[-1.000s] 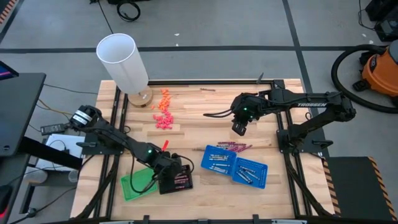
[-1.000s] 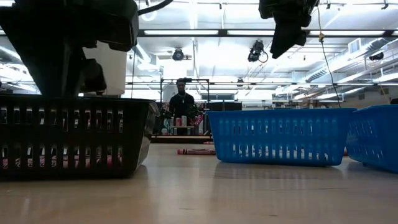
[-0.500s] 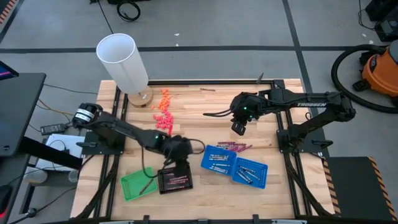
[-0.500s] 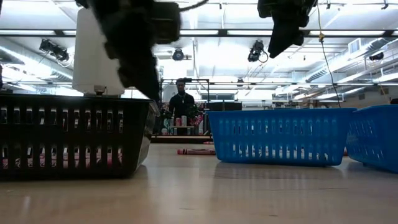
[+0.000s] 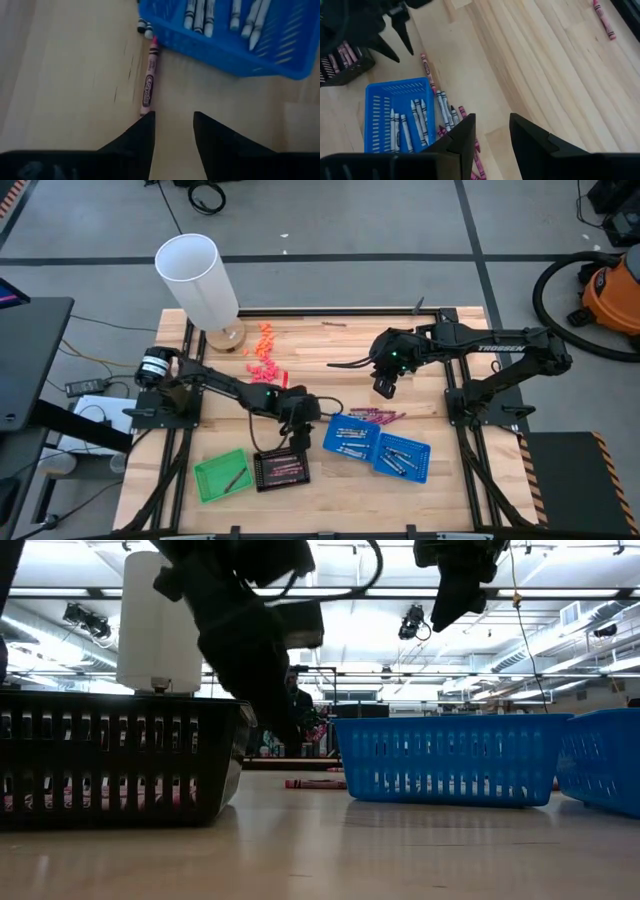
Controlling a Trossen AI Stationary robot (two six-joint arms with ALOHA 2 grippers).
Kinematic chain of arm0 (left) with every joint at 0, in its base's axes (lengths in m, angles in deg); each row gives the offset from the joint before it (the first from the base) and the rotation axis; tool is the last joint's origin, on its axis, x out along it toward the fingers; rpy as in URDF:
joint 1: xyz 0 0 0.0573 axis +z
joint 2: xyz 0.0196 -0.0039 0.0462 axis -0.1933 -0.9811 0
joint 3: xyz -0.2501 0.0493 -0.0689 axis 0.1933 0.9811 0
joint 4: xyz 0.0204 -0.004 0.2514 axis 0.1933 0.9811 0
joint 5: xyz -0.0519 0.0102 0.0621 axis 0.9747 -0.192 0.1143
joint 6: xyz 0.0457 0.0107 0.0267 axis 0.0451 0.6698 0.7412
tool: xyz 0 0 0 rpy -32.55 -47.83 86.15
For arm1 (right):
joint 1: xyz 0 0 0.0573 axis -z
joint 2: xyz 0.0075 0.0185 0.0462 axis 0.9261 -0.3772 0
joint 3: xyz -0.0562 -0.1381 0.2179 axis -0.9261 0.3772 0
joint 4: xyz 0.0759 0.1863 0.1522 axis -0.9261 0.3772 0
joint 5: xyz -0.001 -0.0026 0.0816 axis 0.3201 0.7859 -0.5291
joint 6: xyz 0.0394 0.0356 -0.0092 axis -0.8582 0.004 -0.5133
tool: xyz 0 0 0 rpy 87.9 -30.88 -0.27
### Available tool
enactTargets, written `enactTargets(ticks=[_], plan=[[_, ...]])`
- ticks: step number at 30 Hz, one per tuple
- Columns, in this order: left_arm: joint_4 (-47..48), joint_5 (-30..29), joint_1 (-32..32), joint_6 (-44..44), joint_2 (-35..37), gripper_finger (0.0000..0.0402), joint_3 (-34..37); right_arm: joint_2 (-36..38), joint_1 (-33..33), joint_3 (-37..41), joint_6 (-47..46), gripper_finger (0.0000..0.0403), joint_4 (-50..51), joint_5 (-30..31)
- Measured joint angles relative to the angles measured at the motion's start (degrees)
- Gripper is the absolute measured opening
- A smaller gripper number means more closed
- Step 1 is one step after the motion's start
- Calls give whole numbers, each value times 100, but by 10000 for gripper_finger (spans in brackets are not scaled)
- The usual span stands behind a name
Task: Sort crayons
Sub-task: Put the pink crayon into the black bin
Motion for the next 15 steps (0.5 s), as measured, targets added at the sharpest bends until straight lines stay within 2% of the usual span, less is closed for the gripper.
enactTargets(ticks=[6, 10, 13, 15], plan=[[-455, -316, -7, 674, -430, 142, 2, 0, 0, 0, 10, 128, -2, -1], [-499, -680, -7, 699, -520, 142, 7, 0, 0, 0, 8, 128, 0, -3], [-654, -670, 42, 730, -520, 142, 27, 0, 0, -2, 10, 128, -2, -3], [-671, -442, 134, 691, -520, 142, 66, 0, 0, -2, 11, 128, -2, -3]])
